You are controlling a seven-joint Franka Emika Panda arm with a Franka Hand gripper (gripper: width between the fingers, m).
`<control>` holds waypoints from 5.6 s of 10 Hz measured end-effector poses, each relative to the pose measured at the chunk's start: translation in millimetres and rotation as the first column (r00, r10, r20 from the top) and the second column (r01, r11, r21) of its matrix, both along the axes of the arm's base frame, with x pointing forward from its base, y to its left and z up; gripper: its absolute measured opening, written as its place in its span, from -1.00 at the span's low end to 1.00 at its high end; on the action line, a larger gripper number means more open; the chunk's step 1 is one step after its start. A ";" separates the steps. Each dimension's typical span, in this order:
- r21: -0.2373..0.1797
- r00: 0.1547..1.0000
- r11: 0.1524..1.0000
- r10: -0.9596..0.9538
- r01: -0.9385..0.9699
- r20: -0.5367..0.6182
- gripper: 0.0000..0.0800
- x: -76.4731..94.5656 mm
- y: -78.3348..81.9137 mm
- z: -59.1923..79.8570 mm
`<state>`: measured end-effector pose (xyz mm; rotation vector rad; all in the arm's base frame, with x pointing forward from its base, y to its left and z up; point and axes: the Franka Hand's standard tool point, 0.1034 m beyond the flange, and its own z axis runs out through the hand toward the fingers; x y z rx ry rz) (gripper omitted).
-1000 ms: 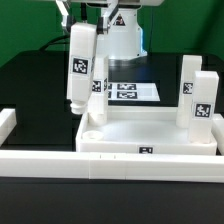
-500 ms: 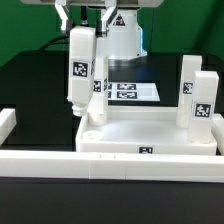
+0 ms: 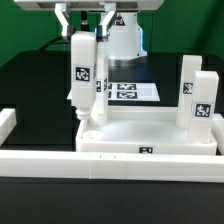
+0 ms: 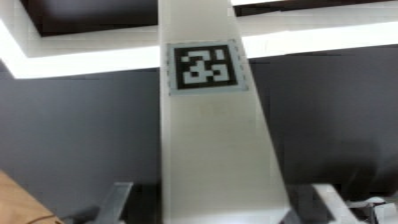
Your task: Assemble desk
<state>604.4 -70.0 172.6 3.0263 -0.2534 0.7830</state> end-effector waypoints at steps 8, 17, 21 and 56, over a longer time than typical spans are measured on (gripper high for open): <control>0.001 1.000 1.000 0.003 -0.003 -0.013 -0.27 9.6 0.0 -10.3; -0.005 0.999 1.000 0.028 -0.029 -0.023 -0.27 13.9 12.5 -20.7; -0.002 0.999 1.000 0.027 -0.027 -0.026 -0.27 13.6 15.7 -22.6; -0.016 0.999 1.000 0.012 -0.012 -0.033 -0.27 7.0 5.6 -35.9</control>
Offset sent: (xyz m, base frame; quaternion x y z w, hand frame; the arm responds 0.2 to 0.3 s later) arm 0.0000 0.0000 0.0000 0.0000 0.0000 0.0000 1.0000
